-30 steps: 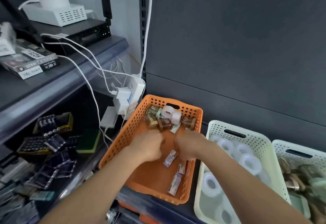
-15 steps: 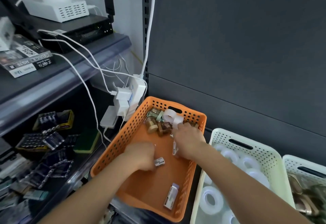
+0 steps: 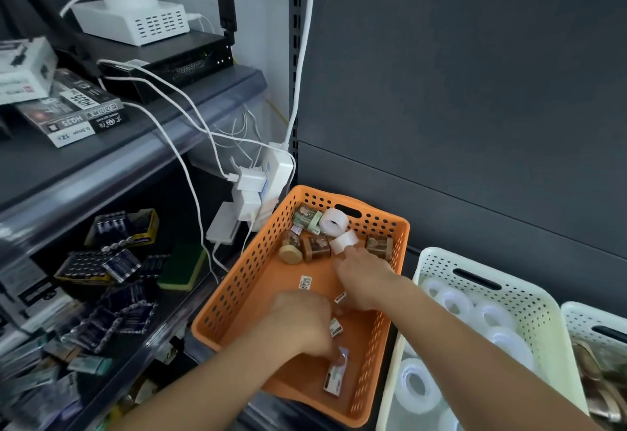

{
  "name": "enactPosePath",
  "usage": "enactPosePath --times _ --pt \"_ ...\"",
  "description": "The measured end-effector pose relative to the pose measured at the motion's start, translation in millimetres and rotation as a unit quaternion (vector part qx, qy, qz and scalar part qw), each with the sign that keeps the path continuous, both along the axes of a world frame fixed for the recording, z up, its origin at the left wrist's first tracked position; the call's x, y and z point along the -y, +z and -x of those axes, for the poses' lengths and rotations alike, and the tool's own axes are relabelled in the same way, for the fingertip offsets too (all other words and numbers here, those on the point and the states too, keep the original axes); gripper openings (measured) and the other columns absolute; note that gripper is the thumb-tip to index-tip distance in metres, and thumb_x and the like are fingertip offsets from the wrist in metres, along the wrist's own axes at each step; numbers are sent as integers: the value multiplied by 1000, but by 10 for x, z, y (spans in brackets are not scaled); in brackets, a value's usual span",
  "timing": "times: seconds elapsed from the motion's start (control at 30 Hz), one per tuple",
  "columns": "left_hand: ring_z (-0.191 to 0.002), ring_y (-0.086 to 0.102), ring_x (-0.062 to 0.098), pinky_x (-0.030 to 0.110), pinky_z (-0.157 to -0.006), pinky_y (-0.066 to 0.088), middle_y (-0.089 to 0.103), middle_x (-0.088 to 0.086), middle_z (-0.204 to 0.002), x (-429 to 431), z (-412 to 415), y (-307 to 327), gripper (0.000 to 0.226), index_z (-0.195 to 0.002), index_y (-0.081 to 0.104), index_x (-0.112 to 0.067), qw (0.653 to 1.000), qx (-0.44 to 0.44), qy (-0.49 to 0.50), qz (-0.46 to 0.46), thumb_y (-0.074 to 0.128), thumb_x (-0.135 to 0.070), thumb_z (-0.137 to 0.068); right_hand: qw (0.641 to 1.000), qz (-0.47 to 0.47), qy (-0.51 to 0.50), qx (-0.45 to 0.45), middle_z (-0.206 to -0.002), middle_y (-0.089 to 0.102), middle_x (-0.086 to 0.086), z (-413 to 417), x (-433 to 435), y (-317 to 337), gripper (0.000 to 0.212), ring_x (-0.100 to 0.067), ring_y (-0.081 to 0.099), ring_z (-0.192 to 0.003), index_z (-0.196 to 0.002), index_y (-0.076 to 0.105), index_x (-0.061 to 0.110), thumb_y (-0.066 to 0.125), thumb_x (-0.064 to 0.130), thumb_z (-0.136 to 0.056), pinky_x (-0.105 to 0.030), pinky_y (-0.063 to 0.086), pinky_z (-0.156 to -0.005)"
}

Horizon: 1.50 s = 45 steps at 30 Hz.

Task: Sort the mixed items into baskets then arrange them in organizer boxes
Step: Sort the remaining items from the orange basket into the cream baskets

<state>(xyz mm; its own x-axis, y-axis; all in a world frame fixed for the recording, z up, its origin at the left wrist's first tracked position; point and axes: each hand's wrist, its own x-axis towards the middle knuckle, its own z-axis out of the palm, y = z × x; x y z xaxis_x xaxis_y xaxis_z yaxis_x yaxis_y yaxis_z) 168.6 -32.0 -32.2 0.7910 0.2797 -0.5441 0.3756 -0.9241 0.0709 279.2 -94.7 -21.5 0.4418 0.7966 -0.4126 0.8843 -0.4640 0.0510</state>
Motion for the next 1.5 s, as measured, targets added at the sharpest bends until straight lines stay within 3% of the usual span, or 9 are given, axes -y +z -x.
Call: enactPosePath --times 0.2,0.37,0.47,0.7,0.97,1.07,1.23,1.37,1.5 --pt "-101 59 23 30 -68 39 61 0 -110 -238 46 39 53 -111 57 -22 999 19 13 -39 63 -62 -77 998 -54 -30 -7 -119 49 -8 88 18 -1 55 -28 48 -112 -118 55 15 74 44 -75 -41 48 -89" --pt "-103 58 22 32 -71 42 59 0 -112 -75 92 -3 82 -121 51 -24 999 32 17 15 59 -81 -63 994 -10 -99 41 -128 47 -14 184 16 -57 50 -32 46 -117 -126 52 9 64 35 -86 -41 45 -92" --pt "-103 58 23 34 -75 44 58 0 -114 -47 107 -19 81 -125 47 -23 1000 14 -16 3 69 -71 -64 995 -21 -100 15 -127 48 -13 199 14 -63 39 -30 46 -114 -122 55 10 63 24 -87 -39 46 -90" --pt "-85 55 20 29 -61 41 51 -2 -90 -541 169 22 39 -108 53 -17 999 34 15 -18 72 -33 -77 989 -38 -137 -43 -123 41 -12 280 -11 -78 55 -31 46 -111 -118 55 21 76 43 -73 -40 47 -92" --pt "-80 50 17 28 -60 35 52 -5 -88 -675 204 -150 9 -99 50 -24 990 101 40 85 55 -28 -93 987 7 -158 -22 -120 52 -12 370 3 -88 43 -29 54 -107 -119 53 13 71 21 -80 -38 50 -87" --pt "-81 51 18 29 -62 36 53 -2 -92 -704 202 -157 19 -100 52 -21 990 106 19 92 59 -34 -89 987 25 -156 -42 -110 57 -9 405 25 -93 38 -27 56 -98 -107 52 14 73 13 -76 -34 46 -75" --pt "-75 62 17 29 -54 45 59 -3 -89 -726 153 -74 21 -102 55 -23 966 153 60 201 63 -31 -85 980 -101 -164 -43 -102 59 -5 433 78 -32 13 -25 55 -96 -91 48 19 56 28 -86 -31 44 -77" --pt "-71 66 20 36 -54 56 59 -7 -96 -669 127 46 17 -106 52 -31 919 221 110 307 55 -23 -91 919 -312 -216 -109 -78 53 7 531 175 114 9 -12 53 -70 -85 58 22 64 28 -83 -23 39 -58" --pt "-80 61 10 25 -59 50 52 -16 -117 -482 66 204 48 -139 42 -32 873 290 120 373 57 -31 -93 809 -466 -295 -204 -96 63 12 580 429 300 21 -5 62 -82 -103 64 30 69 22 -84 -25 54 -74"
